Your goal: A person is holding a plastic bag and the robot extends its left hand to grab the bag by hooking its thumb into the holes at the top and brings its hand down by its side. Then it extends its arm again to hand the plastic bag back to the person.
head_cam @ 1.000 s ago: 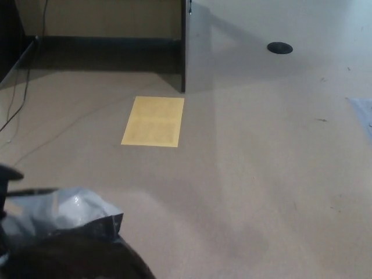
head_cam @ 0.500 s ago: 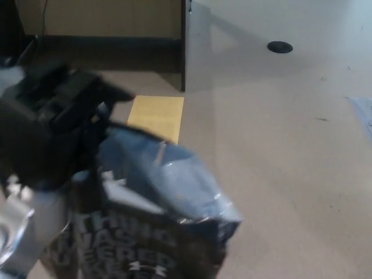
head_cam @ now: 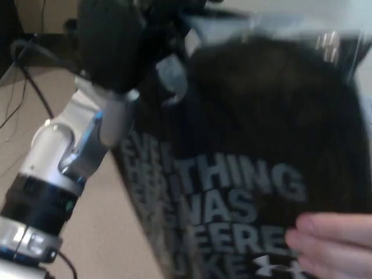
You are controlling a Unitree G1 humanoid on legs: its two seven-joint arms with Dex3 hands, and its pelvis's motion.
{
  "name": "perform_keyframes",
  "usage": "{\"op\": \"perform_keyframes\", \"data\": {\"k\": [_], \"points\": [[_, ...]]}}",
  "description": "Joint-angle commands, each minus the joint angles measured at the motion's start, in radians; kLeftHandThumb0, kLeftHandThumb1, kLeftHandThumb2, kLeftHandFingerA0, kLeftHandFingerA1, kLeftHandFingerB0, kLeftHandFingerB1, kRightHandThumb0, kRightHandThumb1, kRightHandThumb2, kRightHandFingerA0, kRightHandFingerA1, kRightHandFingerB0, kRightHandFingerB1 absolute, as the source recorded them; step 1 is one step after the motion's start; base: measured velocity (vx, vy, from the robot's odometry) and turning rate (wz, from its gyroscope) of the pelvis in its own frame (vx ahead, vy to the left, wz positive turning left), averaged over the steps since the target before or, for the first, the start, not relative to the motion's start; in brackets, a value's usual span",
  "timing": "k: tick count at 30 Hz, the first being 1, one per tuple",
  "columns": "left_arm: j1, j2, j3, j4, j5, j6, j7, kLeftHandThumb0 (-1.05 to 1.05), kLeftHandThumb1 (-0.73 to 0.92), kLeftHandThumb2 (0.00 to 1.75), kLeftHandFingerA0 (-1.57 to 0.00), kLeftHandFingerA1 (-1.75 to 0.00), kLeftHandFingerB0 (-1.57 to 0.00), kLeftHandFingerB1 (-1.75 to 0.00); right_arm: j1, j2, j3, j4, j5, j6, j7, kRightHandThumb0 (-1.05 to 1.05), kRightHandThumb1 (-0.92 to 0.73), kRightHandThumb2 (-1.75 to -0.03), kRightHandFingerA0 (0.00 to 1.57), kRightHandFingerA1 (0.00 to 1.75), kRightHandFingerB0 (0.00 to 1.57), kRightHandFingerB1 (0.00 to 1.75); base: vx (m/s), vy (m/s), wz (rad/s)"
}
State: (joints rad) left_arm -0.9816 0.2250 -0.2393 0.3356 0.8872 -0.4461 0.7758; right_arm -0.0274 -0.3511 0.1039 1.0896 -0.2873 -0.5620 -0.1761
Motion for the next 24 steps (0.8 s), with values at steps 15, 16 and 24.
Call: {"op": "perform_keyframes", "data": {"k": [15,16,24], "points": [[-0.182,-0.181,-0.124,-0.063,0.067,0.091,-0.04,-0.24,0.62,0.64,-1.01,-1.72,-0.71,-1.01,0.009,-0.019,-0.012,-0.039,0.004,0.013,-0.008,-0.31,-0.68,-0.61,0.86,0.52,0.69,0.46,0.0,0.0,0.0],[-0.188,-0.193,-0.128,-0.068,0.073,0.1,-0.041,-0.24,0.62,0.64,-1.01,-1.72,-0.71,-1.01,0.009,-0.019,-0.012,-0.039,0.003,0.014,-0.009,-0.31,-0.68,-0.61,0.86,0.52,0.69,0.46,0.0,0.0,0.0],[-0.24,-0.259,-0.155,-0.12,0.094,0.115,-0.033,-0.3,0.5,0.94,-1.31,-1.38,-0.74,-0.9,0.011,-0.022,-0.022,-0.04,0.013,0.002,0.005,-0.3,-0.68,-0.61,0.86,0.54,0.68,0.47,0.0,0.0,0.0]]}}
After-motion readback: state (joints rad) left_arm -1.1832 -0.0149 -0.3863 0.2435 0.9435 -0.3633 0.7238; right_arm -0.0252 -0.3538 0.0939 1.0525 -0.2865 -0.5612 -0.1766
